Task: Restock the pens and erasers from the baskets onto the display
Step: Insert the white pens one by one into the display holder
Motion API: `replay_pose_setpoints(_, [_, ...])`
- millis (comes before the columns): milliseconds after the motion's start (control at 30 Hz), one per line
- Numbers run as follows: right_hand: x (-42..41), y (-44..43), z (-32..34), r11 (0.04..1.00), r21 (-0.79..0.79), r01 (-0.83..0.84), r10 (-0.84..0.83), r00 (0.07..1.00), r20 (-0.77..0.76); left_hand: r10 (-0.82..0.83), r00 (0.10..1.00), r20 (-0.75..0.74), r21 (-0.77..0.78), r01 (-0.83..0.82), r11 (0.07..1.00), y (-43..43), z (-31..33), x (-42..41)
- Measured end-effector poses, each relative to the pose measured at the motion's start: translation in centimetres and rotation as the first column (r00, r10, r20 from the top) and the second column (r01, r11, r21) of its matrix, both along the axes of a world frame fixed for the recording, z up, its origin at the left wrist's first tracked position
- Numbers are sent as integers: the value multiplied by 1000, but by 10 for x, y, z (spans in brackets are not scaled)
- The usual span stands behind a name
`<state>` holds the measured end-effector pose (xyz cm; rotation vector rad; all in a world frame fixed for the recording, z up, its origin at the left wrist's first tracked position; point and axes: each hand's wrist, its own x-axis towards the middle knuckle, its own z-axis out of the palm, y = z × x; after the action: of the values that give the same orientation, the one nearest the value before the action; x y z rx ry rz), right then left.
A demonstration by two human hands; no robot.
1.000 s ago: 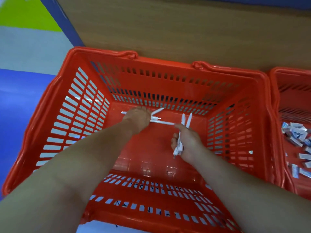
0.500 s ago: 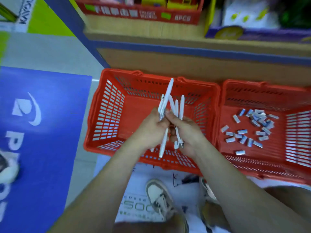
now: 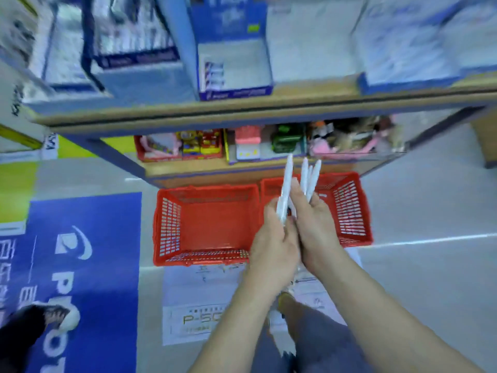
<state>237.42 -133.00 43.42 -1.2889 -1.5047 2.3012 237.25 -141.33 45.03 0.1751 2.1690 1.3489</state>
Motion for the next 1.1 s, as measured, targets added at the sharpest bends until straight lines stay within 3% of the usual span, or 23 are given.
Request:
replay_pose_setpoints(100, [26, 28, 40, 997, -71, 6, -9, 999, -45, -260, 965, -31, -146, 253, 956, 31, 44, 7])
replay_pose_setpoints(200, [52, 63, 68, 993, -98, 62, -67, 997, -48, -525, 851, -6, -269, 505, 820, 70, 77, 15])
replay_pose_setpoints(267, [69, 95, 80, 982, -99, 159, -163, 986, -34, -624, 782, -4, -239, 605, 760, 99, 99, 28])
replay_pose_setpoints(333, [82, 135, 91, 956, -127, 263, -270, 962, -39, -643, 764, -56, -162, 629, 761, 130, 113, 45])
replay_pose_setpoints(533, [125, 272, 125, 897, -178, 405, -430, 893, -133, -310, 933, -181, 174, 341, 924, 262, 118, 96])
replay_pose_setpoints(700, [171, 398, 152, 916, -143, 376, -402, 873, -275, -139, 985, 105, 396, 86, 914, 393, 144, 144])
replay_pose_setpoints(1000, [193, 547, 174, 922, -82, 379, -385, 872, -301, -125, 977, 172, 428, 41, 903, 536, 173, 156])
replay_pose_setpoints(1100, [187, 585, 170, 951, -41, 306, -305, 910, -279, -73, 972, 222, 462, -39, 886, 569, 176, 138])
